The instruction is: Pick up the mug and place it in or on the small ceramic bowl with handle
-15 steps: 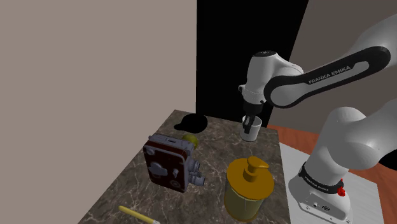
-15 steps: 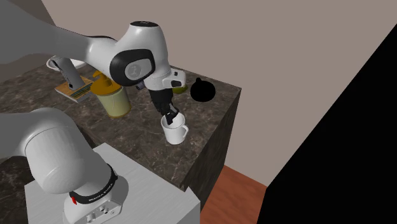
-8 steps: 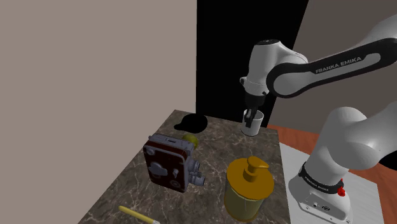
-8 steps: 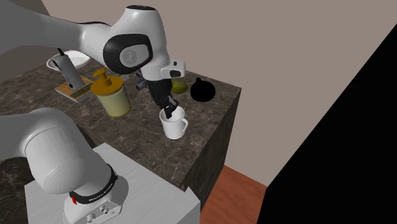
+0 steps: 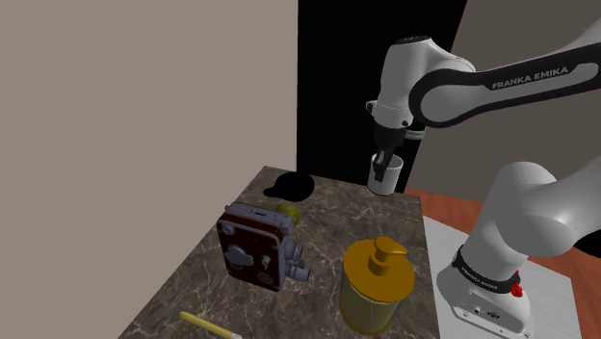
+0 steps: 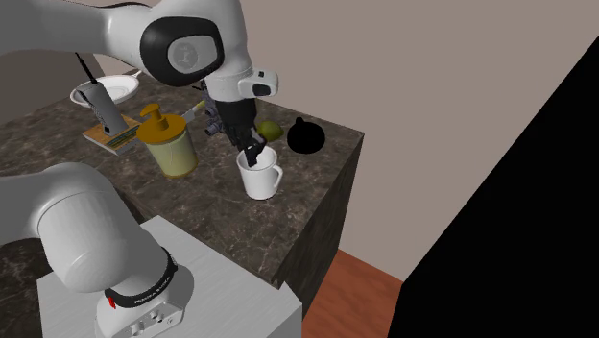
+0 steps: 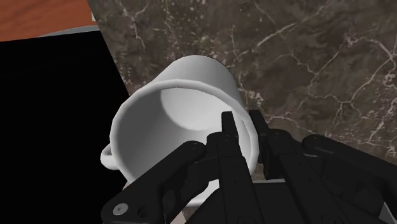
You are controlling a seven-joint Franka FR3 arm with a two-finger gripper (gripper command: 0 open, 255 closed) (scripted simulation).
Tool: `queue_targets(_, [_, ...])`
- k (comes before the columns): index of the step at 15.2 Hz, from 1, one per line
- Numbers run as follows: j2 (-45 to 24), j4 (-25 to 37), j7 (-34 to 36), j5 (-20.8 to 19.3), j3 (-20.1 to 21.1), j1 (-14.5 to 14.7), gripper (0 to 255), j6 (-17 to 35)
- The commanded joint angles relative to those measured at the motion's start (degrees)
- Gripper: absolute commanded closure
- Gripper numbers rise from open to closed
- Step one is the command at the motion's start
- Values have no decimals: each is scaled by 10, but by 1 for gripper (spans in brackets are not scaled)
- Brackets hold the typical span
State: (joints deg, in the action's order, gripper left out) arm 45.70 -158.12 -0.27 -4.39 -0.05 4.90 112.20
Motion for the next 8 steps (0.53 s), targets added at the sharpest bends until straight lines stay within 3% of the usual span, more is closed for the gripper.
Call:
queue_targets(1, [4, 13, -2, 0, 0, 0, 255, -17])
queue_targets(8, [12, 63, -5, 2, 0, 0, 255, -75])
